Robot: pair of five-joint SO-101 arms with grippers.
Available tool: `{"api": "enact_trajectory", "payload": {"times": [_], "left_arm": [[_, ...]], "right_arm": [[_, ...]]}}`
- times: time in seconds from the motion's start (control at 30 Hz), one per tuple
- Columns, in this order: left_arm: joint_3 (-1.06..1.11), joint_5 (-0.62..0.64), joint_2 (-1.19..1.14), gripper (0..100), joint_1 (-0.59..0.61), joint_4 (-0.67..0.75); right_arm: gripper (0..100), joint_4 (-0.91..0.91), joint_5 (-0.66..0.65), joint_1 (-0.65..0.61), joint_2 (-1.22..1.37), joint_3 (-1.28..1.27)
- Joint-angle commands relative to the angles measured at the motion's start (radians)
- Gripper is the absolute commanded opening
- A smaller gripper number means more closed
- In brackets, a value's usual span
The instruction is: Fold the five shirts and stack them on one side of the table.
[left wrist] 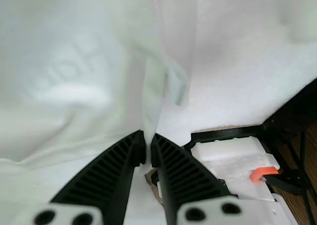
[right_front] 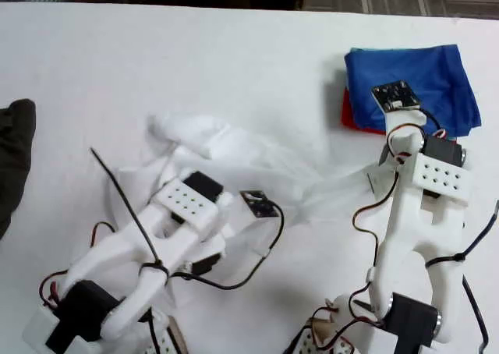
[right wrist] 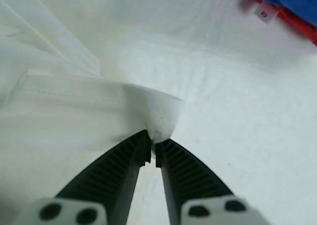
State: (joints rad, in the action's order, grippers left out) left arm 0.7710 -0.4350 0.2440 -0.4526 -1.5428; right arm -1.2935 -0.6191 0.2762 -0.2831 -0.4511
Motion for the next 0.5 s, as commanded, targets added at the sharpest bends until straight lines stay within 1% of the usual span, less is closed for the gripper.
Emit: {"api": "enact_trajectory", "payload": {"times": [0.0, 0.13, 0.27, 0.37, 0.47], "left_arm": [[-0.042, -0.012, 0.014, 3, 0.021, 0.011], [-0.130, -0.029, 0.014, 3, 0.104, -0.003], [-0.257, -0.137, 0.014, 3, 0.193, -0.049], [-0.377, -0.140, 0.014, 3, 0.278, -0.089], [-0.527, -0.163, 0.014, 3, 0.365, -0.135]], "right_arm": [[1.9, 0.005, 0.006, 0.007, 0.004, 0.041], [1.9, 0.019, 0.068, -0.015, 0.004, 0.048], [1.9, 0.030, 0.066, -0.111, 0.004, 0.061], [1.9, 0.024, 0.072, -0.165, -0.004, 0.138], [1.9, -0.022, 0.074, -0.194, 0.004, 0.284]]}}
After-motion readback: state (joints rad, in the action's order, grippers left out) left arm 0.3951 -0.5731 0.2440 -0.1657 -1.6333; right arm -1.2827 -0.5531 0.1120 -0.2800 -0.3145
